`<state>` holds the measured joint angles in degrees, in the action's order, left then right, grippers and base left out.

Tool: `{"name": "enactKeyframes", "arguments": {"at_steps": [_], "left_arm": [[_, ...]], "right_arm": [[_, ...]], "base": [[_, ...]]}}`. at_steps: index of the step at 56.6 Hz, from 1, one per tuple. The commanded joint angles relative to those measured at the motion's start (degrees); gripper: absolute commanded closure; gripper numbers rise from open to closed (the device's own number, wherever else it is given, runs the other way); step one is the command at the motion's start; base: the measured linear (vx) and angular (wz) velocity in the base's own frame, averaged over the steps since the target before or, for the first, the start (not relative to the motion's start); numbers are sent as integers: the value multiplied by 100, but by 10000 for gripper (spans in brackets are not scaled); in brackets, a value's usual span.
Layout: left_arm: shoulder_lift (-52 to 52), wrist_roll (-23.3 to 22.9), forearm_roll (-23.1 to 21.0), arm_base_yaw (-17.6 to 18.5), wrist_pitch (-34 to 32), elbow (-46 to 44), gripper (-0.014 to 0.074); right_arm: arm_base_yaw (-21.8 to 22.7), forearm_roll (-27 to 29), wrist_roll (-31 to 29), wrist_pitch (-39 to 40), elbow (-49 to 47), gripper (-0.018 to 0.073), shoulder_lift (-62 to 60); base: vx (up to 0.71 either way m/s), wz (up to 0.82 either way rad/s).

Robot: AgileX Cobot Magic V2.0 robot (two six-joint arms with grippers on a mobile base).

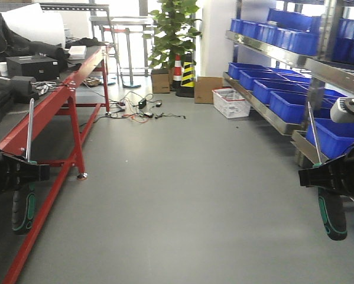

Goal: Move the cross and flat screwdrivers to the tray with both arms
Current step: 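Drive the base to the grey tray at the roller shelves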

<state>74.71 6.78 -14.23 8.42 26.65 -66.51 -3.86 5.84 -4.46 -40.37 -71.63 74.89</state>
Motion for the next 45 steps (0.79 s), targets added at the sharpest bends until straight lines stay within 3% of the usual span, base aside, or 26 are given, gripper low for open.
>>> {"name": "enactKeyframes", "arguments": {"at_steps": [1, 45], "left_arm": [[-195, -20, -92, 31, -494, -153, 600], [-195, -20, -92, 31, -488, -153, 600]], "right_arm": [[9, 12, -14, 455, -164, 568, -183], [9, 17, -14, 460, -164, 568, -183]], "base": [[59, 21], [58, 6]]}}
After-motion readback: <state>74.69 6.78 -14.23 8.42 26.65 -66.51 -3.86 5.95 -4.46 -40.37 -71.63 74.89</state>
